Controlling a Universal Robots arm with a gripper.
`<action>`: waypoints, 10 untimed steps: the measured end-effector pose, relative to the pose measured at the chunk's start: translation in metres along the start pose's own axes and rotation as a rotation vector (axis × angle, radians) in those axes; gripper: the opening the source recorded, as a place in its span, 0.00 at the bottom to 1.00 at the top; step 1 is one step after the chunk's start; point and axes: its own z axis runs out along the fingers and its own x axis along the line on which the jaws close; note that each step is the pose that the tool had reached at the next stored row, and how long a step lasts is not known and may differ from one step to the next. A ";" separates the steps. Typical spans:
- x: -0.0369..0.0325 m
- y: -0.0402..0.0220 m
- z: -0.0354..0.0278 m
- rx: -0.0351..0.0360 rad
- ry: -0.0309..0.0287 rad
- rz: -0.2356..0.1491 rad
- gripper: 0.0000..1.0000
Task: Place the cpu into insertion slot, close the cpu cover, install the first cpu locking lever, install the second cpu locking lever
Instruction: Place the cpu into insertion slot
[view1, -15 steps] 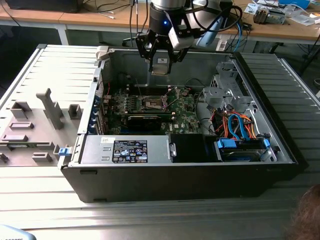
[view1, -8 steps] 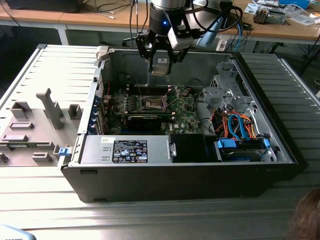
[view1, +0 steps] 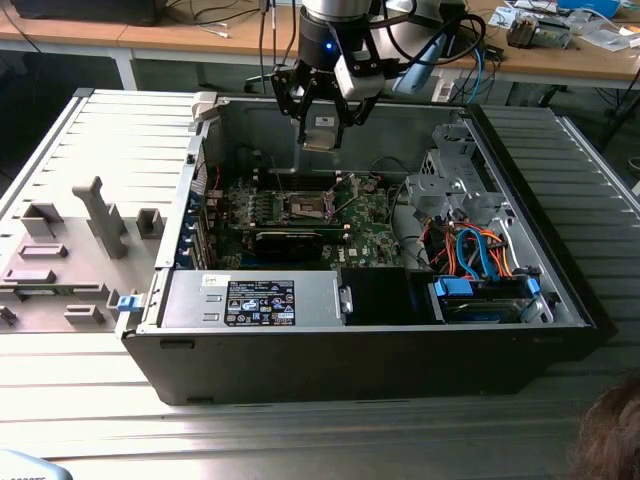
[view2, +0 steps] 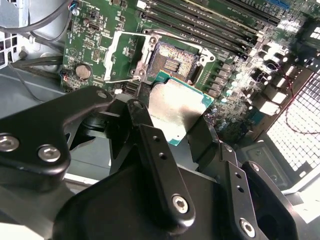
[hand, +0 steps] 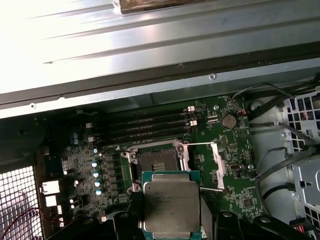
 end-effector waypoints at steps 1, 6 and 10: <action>0.0000 0.0000 0.0000 0.0000 -0.0001 0.002 0.55; 0.0000 0.0000 0.0005 -0.0004 -0.0007 0.018 0.55; 0.0000 0.0000 0.0008 -0.0005 -0.0009 0.027 0.55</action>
